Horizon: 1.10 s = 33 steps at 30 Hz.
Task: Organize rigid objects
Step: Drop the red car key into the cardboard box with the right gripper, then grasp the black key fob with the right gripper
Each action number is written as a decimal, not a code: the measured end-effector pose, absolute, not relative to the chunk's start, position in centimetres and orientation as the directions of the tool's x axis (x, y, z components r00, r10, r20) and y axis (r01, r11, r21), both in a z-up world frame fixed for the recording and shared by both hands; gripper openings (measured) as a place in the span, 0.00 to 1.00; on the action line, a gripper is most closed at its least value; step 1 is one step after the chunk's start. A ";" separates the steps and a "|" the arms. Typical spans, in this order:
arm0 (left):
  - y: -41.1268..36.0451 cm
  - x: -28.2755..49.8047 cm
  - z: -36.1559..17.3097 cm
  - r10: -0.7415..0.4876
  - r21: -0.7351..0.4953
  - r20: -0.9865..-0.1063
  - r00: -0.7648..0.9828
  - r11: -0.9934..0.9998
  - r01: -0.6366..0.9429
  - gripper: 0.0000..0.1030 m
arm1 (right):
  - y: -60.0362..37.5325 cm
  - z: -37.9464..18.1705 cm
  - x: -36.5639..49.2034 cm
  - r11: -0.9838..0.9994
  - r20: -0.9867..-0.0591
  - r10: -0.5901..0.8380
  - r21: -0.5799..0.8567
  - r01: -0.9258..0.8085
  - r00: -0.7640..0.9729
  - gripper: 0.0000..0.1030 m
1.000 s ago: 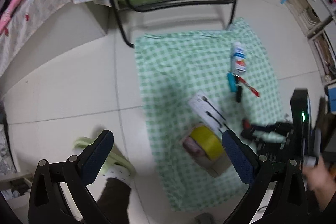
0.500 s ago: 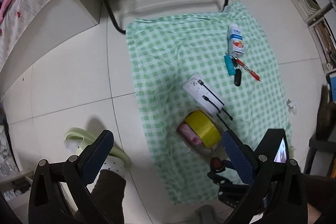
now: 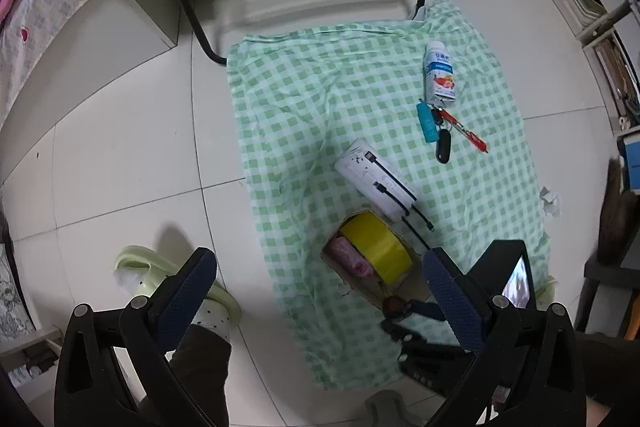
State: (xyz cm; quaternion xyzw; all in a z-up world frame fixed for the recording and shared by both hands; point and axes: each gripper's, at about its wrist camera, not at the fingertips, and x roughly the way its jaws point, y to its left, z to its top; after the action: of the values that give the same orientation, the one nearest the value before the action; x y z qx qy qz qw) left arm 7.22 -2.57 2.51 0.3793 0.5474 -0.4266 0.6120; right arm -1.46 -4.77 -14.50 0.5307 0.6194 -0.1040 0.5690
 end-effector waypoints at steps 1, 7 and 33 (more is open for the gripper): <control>-2.6 7.2 2.5 -0.106 -0.003 -0.994 0.037 0.347 0.938 1.00 | -5.0 -14.8 -1.8 0.403 -0.815 0.540 0.467 0.787 0.207 0.39; -3.0 6.9 2.2 -0.097 0.008 -0.994 0.043 0.338 0.941 1.00 | -7.3 -14.7 -3.4 0.329 -0.812 0.529 0.463 0.823 0.246 0.70; -5.6 7.8 -0.2 -0.065 -0.002 -0.997 0.030 0.444 0.896 1.00 | -25.4 -25.6 -9.8 0.473 -0.979 0.189 0.027 0.881 -0.071 0.67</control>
State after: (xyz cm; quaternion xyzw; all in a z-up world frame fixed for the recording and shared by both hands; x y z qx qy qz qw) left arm 7.76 -5.60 -0.22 0.3586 0.5793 -0.3868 0.6215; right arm -9.82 -25.35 -25.61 0.4051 0.6604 -0.3154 0.5480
